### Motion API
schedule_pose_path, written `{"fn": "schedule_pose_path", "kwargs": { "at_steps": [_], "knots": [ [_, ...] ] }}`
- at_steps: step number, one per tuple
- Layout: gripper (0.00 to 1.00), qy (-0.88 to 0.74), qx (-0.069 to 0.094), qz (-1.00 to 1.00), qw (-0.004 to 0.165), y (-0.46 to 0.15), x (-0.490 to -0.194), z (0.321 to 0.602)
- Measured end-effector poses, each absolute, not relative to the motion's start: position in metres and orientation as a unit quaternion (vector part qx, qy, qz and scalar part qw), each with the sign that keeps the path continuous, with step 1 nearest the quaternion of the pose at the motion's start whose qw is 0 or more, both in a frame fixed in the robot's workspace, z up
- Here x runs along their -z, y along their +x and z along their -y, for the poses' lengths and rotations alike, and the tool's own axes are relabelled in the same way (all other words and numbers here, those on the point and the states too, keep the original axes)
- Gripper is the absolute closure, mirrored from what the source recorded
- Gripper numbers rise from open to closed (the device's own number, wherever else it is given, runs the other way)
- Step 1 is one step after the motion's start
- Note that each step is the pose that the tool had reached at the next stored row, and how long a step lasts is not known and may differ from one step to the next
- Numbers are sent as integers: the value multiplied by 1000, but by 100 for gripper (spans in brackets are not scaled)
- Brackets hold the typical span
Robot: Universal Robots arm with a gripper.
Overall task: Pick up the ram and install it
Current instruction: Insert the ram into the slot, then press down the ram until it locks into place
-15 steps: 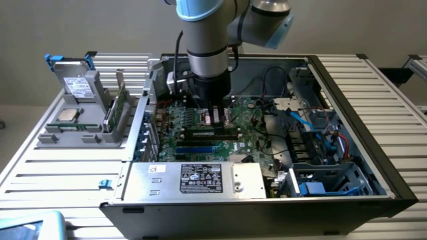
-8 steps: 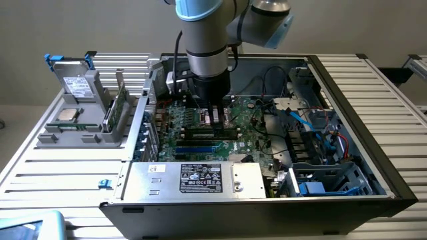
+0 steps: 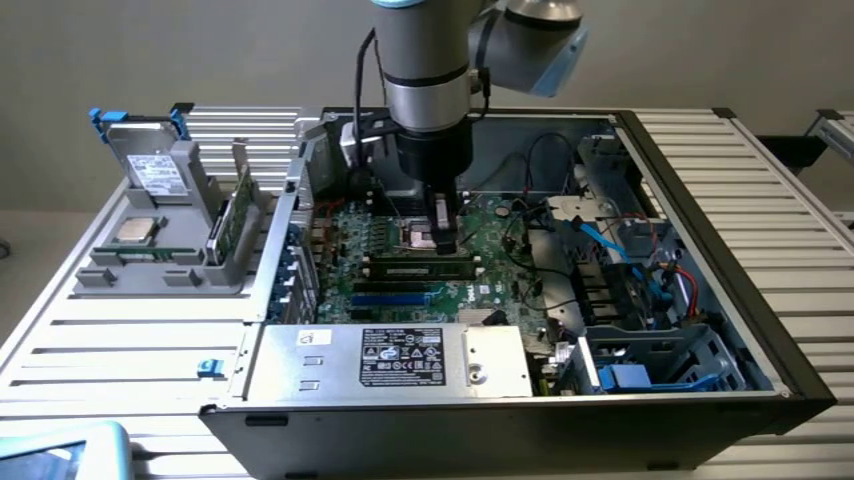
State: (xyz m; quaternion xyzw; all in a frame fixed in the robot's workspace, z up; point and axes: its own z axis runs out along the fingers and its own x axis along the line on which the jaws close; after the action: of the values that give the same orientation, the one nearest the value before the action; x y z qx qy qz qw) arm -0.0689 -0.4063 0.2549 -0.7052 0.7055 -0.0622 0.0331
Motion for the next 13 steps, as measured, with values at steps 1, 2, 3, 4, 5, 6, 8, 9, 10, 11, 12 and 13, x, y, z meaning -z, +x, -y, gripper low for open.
{"fn": "schedule_pose_path", "kwargs": {
  "at_steps": [1,2,3,4,5,6,8,9,10,11,12,13],
  "knots": [
    [79,-705,60,-706,31,-67,-256,406],
    [79,-706,58,-706,28,-65,-258,406],
    [79,-706,55,-706,25,-64,-259,406],
    [79,-706,51,-706,21,-62,-259,406],
    [79,-706,48,-706,17,-61,-260,406],
    [79,-707,45,-706,15,-60,-260,406],
    [79,-707,45,-706,15,-60,-260,406],
    [79,-707,45,-706,15,-60,-260,406],
    [79,-707,45,-706,15,-60,-260,406],
    [79,-707,45,-706,15,-60,-260,406],
    [79,-707,45,-706,15,-60,-260,406],
    [79,-707,45,-706,15,-60,-260,406]
  ]
}}
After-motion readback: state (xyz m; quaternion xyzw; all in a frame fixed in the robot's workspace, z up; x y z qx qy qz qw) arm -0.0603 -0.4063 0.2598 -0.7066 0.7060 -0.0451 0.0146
